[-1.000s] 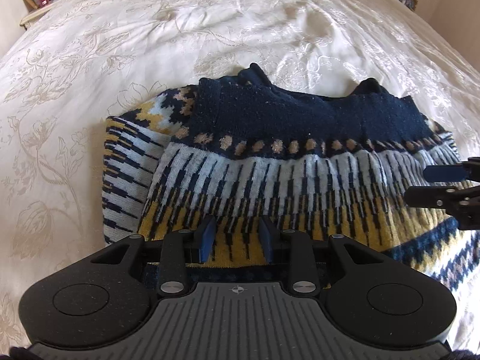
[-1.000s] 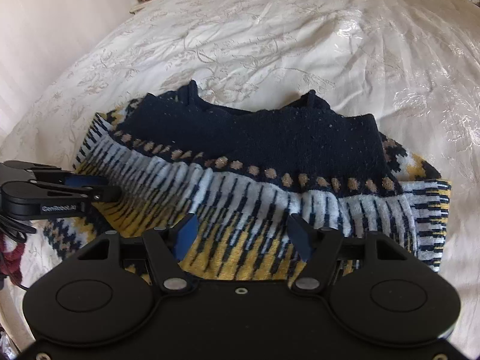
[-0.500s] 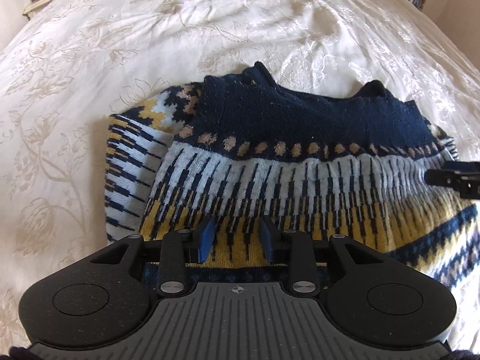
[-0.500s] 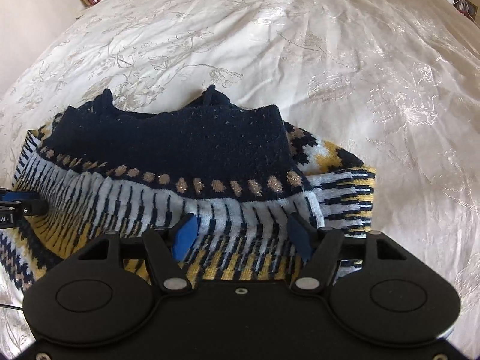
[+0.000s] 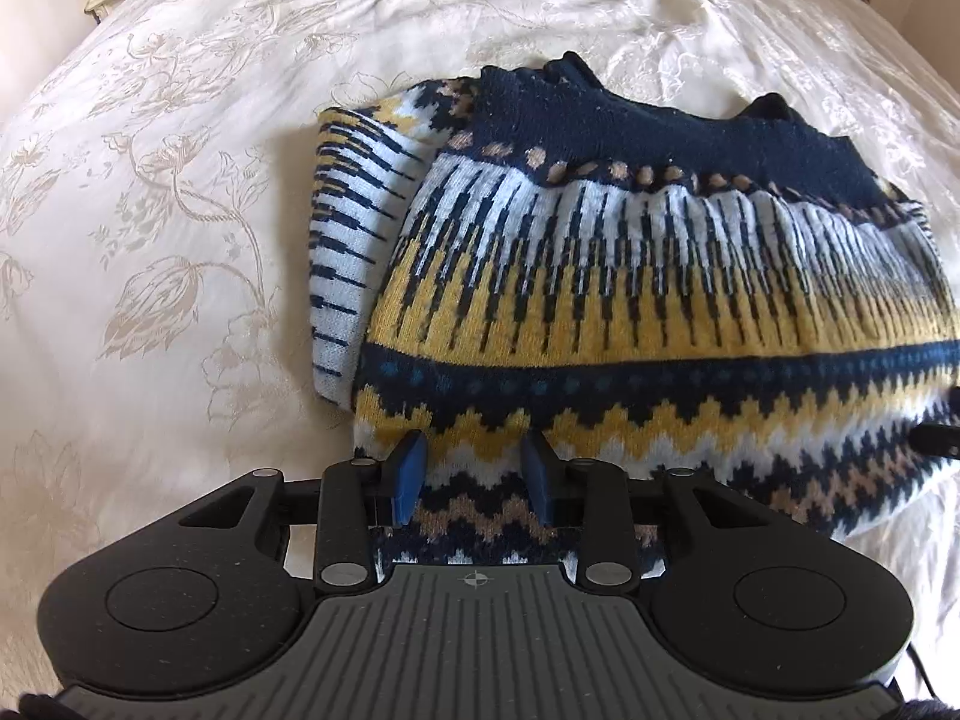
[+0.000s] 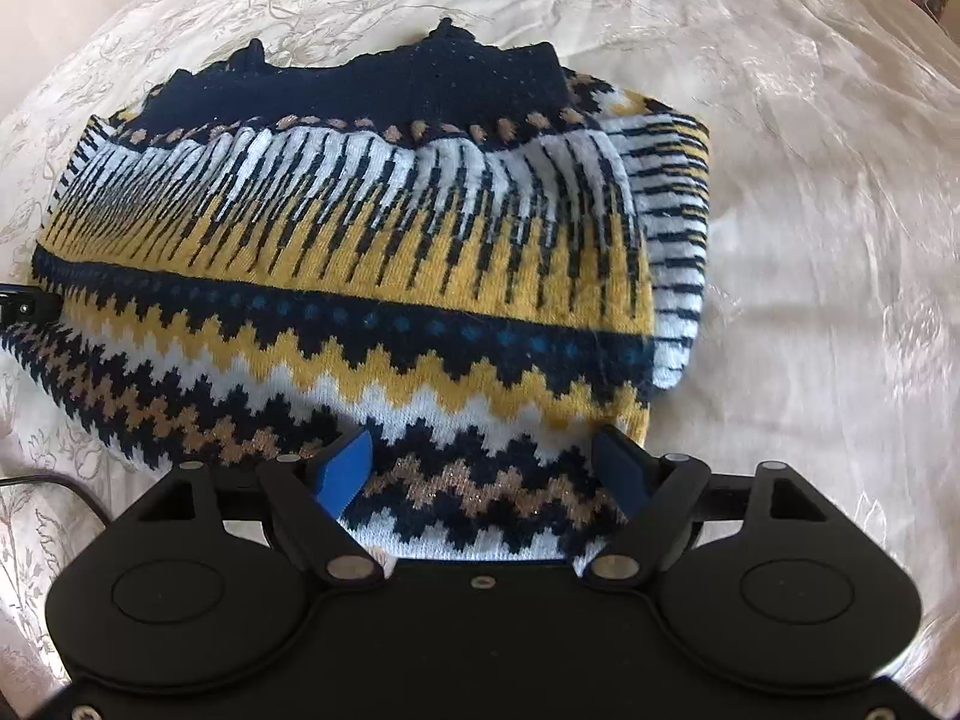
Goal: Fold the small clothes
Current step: 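Lay the hem down with both grippers and open them, then grasp the folded sweater edge with the right gripper and lift it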
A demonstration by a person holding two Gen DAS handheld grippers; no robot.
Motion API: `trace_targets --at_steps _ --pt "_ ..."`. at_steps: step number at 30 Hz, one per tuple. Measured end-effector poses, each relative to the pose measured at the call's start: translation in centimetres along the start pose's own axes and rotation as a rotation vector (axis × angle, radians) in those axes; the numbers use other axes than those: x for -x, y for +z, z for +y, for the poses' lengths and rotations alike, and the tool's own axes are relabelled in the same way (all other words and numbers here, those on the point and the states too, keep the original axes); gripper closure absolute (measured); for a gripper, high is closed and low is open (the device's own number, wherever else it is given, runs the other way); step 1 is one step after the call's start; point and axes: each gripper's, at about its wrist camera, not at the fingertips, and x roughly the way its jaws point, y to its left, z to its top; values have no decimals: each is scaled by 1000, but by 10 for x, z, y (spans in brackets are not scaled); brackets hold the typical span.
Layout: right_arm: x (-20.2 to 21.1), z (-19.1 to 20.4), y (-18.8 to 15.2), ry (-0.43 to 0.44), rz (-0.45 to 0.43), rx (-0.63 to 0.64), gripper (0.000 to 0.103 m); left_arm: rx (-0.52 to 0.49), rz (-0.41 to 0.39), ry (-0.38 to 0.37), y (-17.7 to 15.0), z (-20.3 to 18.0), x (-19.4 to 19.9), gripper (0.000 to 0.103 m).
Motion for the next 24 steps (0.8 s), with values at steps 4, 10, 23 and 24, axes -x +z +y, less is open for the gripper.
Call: trace_targets --at_steps 4,10,23,24 --pt "4 -1 4 8 -1 -15 20 -7 12 23 3 -5 0 69" --pt "18 -15 -2 80 -34 -164 11 38 13 18 -8 -8 11 68" --pt "28 -57 -63 186 -13 -485 1 95 125 -5 -52 -14 12 59" --pt "27 -58 -64 194 -15 -495 1 89 125 -1 -55 -15 12 57"
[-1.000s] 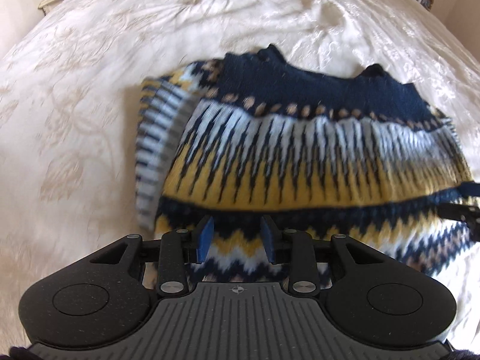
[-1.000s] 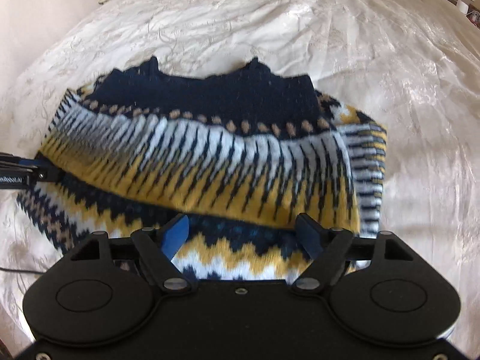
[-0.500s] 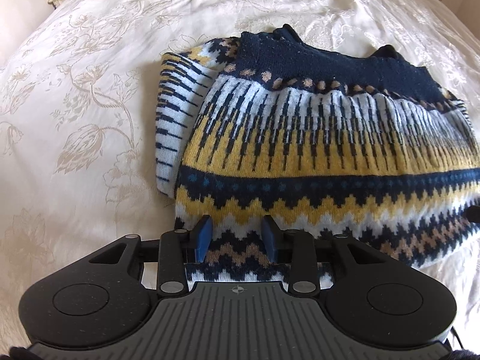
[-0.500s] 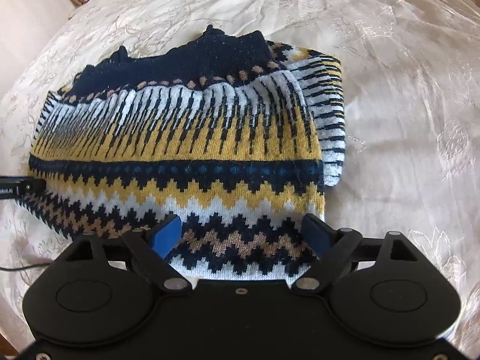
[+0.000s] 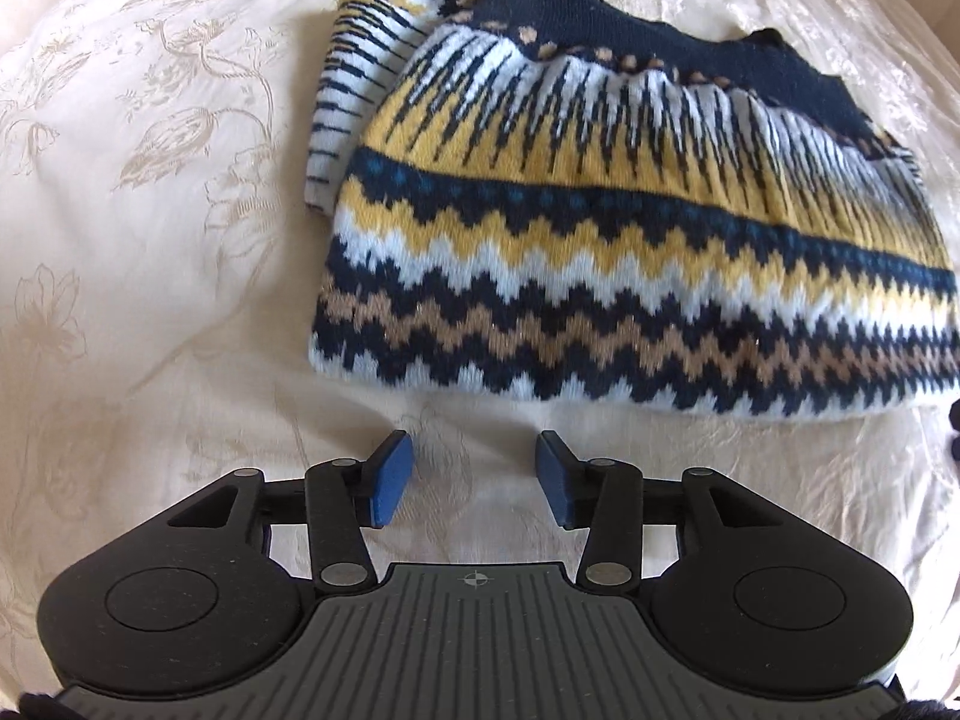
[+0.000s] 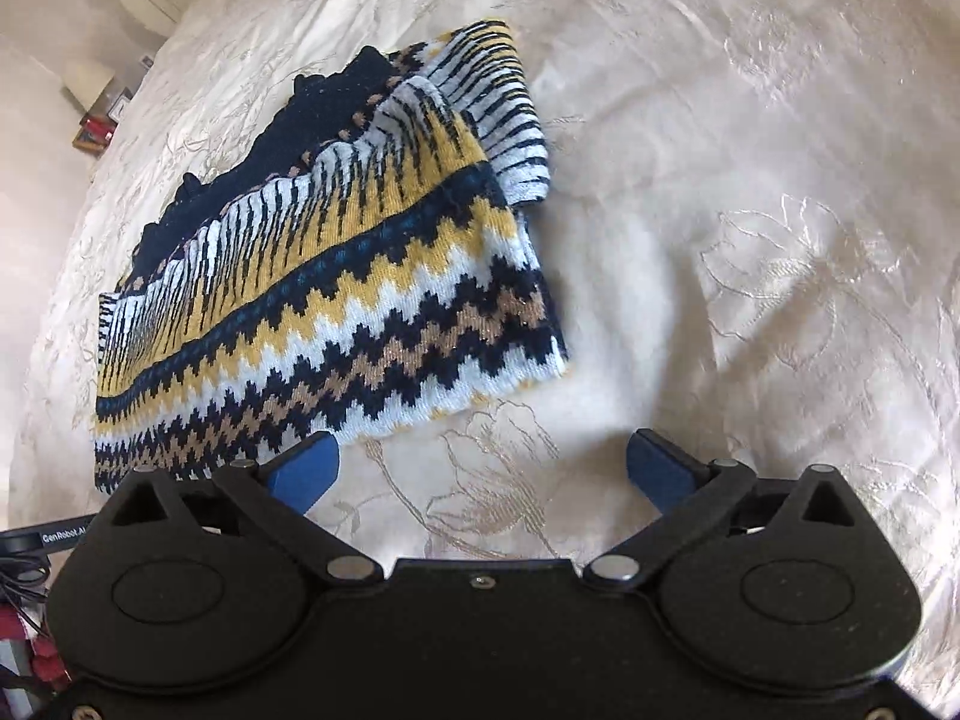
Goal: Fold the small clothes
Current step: 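Grasp the folded sweater edge with the right gripper and lift it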
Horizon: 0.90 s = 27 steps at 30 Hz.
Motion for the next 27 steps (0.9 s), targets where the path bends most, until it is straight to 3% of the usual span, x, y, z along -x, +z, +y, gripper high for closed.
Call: trace_targets --at_steps 10,20,27 --pt "-5 -15 17 120 -16 -78 0 18 6 18 -1 -7 -1 56" --pt "-29 -29 79 280 -14 -92 0 10 16 53 -6 -12 -2 52" --pt "-55 -21 109 359 22 -55 0 24 -5 11 -1 -28 22 53"
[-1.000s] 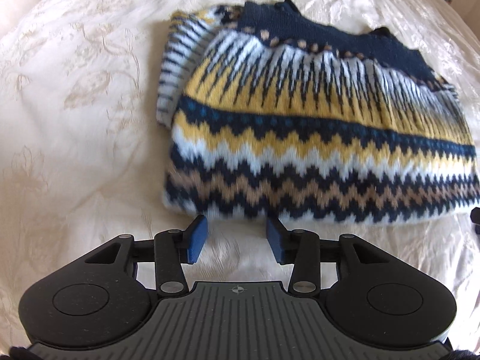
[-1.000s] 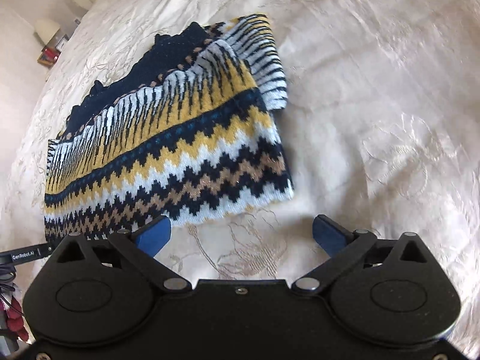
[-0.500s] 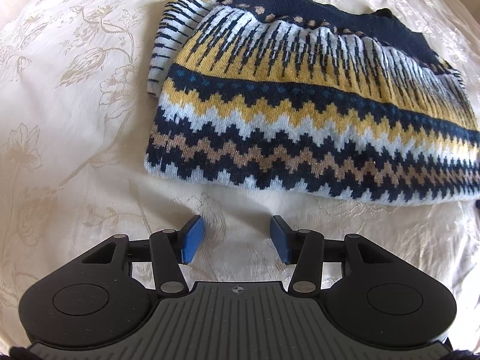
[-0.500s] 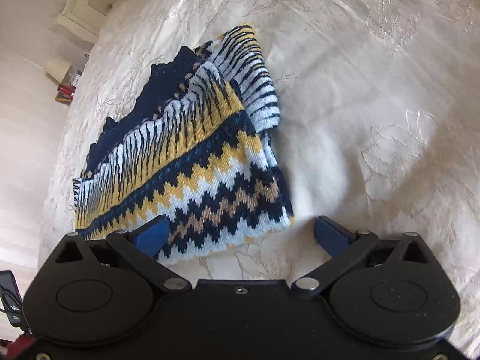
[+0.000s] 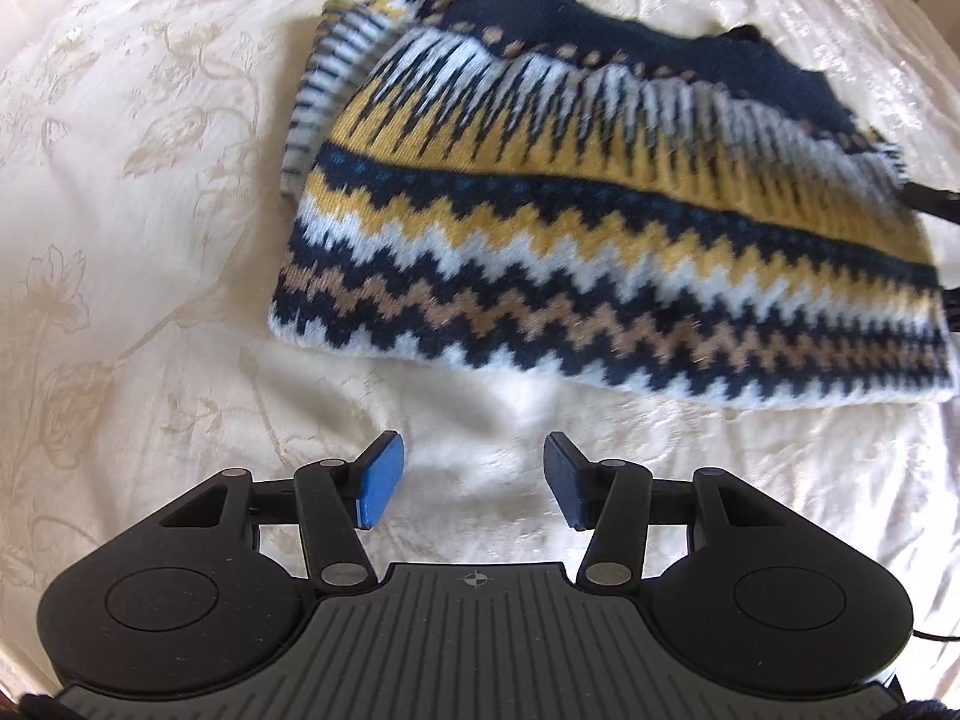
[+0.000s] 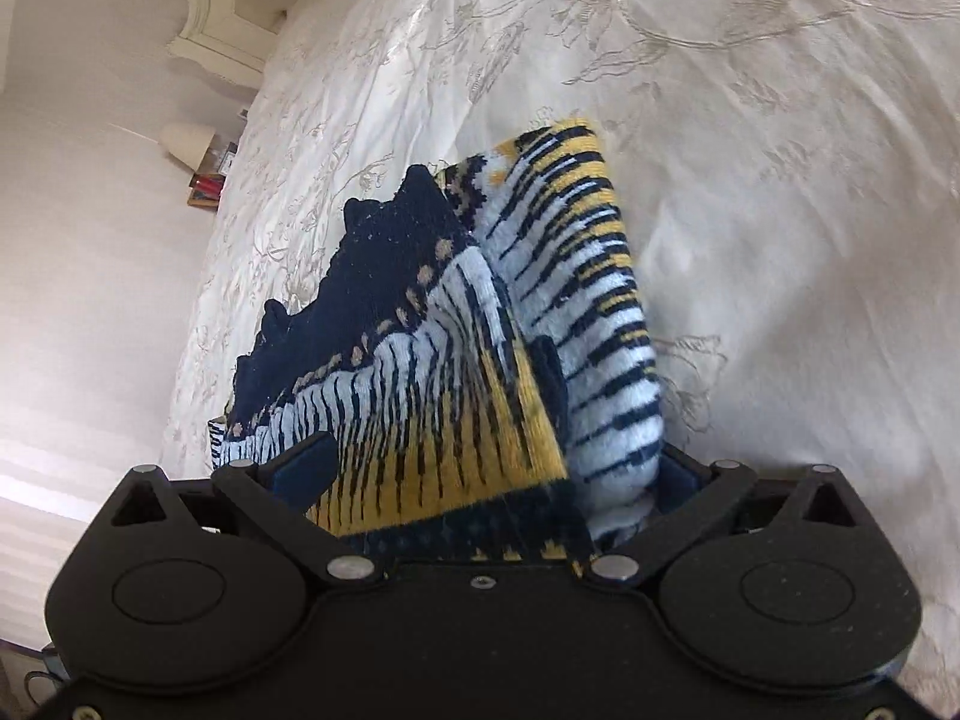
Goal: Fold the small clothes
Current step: 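Grasp the folded sweater edge with the right gripper and lift it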
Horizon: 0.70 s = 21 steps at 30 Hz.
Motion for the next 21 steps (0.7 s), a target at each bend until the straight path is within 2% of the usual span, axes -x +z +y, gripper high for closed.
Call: trace_targets --at_steps 5,10,15,21 --pt "-7 -4 5 49 -1 -14 0 -34 -87 -40 22 -28 26 53" --pt "-4 -9 4 80 -8 -6 0 -59 -146 -61 72 -51 23 53" --pt "-3 -7 0 78 -18 30 0 -118 -148 -35 110 -73 -4 53" --pt "-3 -13 6 108 7 -3 0 -180 -89 10 131 -95 -41 53"
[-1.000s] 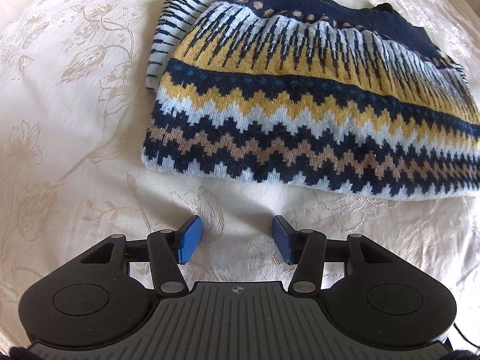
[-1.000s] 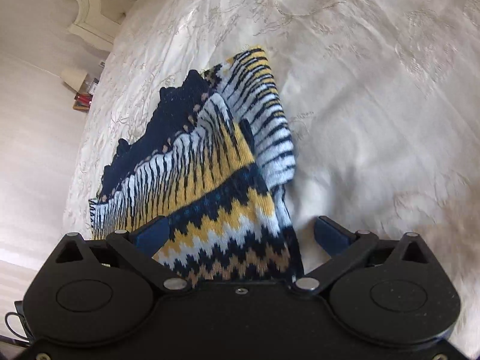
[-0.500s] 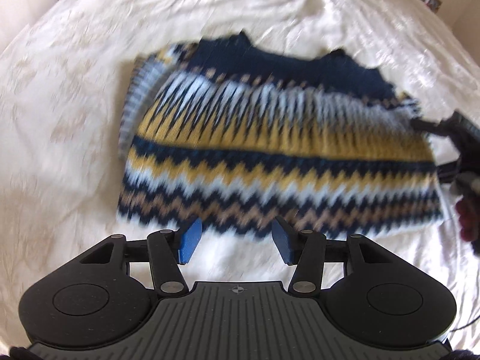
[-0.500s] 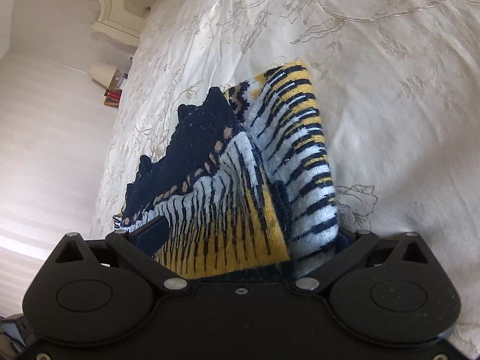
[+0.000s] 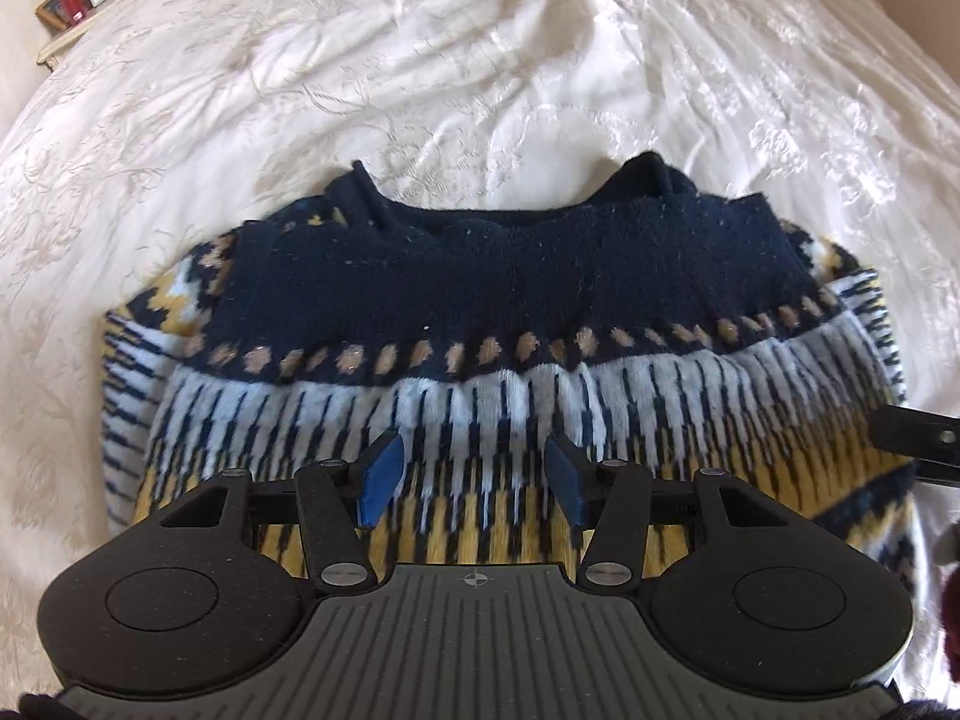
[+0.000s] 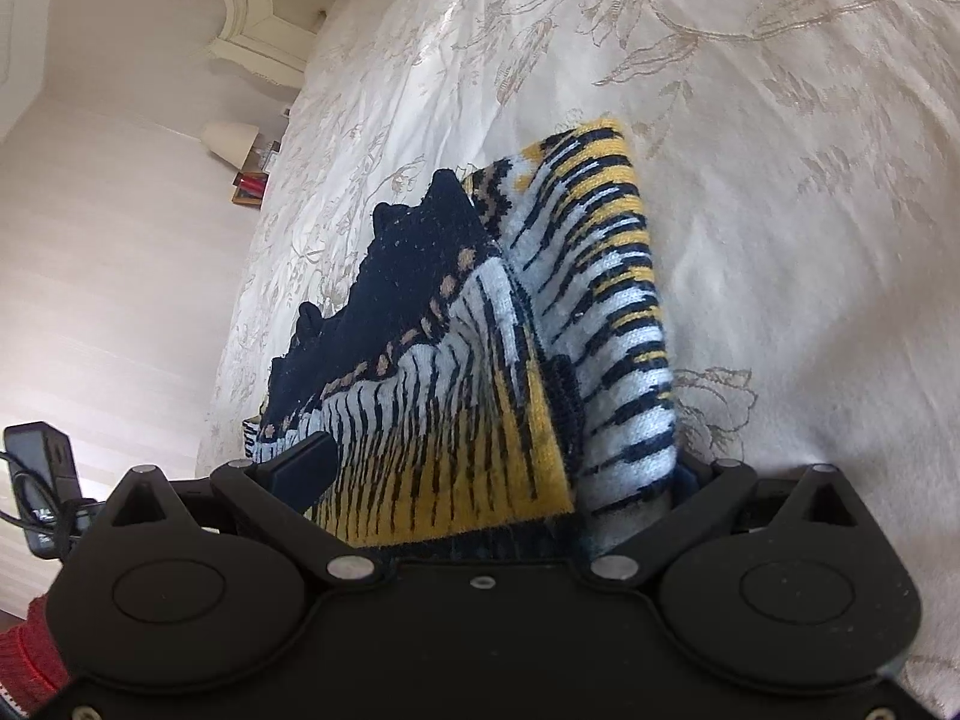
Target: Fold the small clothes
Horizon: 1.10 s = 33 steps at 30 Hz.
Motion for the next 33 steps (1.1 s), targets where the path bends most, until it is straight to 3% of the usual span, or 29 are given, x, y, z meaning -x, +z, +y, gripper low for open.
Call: trace_targets --at_steps 4,7,12,13,26,29,31,33 --pt "1 -8 4 37 16 -24 0 -23 55 35 3 -6 -22 49" --pt "0 -11 5 60 20 -28 0 -37 71 71 7 -8 -28 37" --pt "-2 -15 8 95 28 -31 0 2 97 97 8 5 -41 3" --pt "-2 -16 8 101 31 -34 0 19 104 90 8 10 -44 1" --pt "-5 -16 14 126 59 -45 0 27 85 62 7 17 -47 0" --pt "-7 -9 15 80 64 -34 12 29 89 57 5 15 -46 0" --pt "-8 -6 15 54 80 -31 48 28 89 52 5 16 -46 0" --pt "-9 -6 15 26 101 -53 62 26 86 49 5 16 -47 0"
